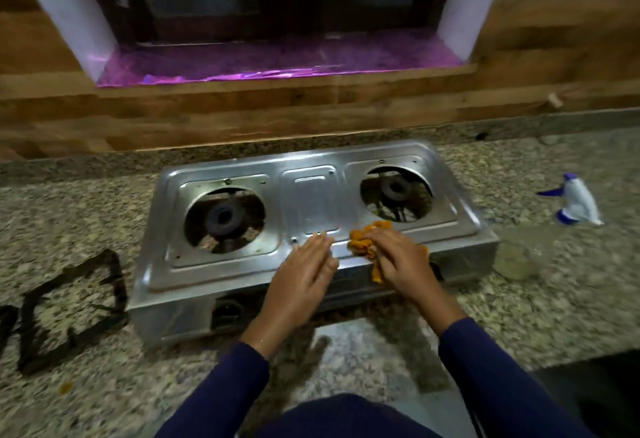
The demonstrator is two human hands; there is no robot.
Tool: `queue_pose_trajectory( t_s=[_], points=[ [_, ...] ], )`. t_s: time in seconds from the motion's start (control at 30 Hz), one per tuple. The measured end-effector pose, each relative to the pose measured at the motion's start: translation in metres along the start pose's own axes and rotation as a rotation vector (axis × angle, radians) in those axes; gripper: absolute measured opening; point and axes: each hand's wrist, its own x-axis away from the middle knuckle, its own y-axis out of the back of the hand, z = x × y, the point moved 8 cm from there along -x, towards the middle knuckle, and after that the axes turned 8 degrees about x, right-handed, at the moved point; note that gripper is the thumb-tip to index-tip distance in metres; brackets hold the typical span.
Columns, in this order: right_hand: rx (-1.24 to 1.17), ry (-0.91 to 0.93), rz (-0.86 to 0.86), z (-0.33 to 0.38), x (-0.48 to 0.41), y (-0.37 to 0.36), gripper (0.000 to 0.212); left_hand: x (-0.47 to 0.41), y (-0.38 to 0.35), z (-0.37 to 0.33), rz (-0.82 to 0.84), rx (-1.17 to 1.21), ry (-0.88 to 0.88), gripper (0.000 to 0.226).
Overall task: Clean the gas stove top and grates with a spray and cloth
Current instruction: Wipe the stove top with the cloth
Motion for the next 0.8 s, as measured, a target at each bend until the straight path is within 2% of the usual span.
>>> queue_pose_trajectory(
  t_s=[0.1, 0.2, 0.27, 0.37, 0.5, 0.67, 0.8],
  points=[
    [0.089, -0.274, -0.160, -0.089, 0.021, 0.056, 0.036, -0.013, -0.054, -0.039, 0.124, -0.120, -0.058, 0.089],
    [0.147, -0.369, -0.175, -0.134, 0.027, 0.079, 0.034, -0.019, -0.087, -0.062, 0.198, -0.201, -0.093, 0.103],
    [0.179, -0.347, -0.166, -0.132, 0.026, 0.080, 0.035, -0.024, -0.102, -0.071, 0.185, -0.228, -0.098, 0.104],
    [0.124, -0.201, -0.104, -0.104, 0.032, 0.067, 0.034, -0.027, -0.118, -0.074, 0.128, -0.278, -0.104, 0.097],
    [0.047, -0.059, -0.013, -0.097, 0.051, 0.051, 0.043, -0.023, -0.126, -0.068, 0.045, -0.341, -0.166, 0.076],
    [0.024, -0.166, -0.192, -0.128, 0.060, 0.078, 0.053, -0.022, -0.126, -0.068, 0.042, -0.363, -0.175, 0.072],
    [0.033, -0.311, -0.302, -0.157, 0.071, 0.088, 0.045, -0.021, -0.128, -0.065, 0.063, -0.404, -0.178, 0.072]
  ],
)
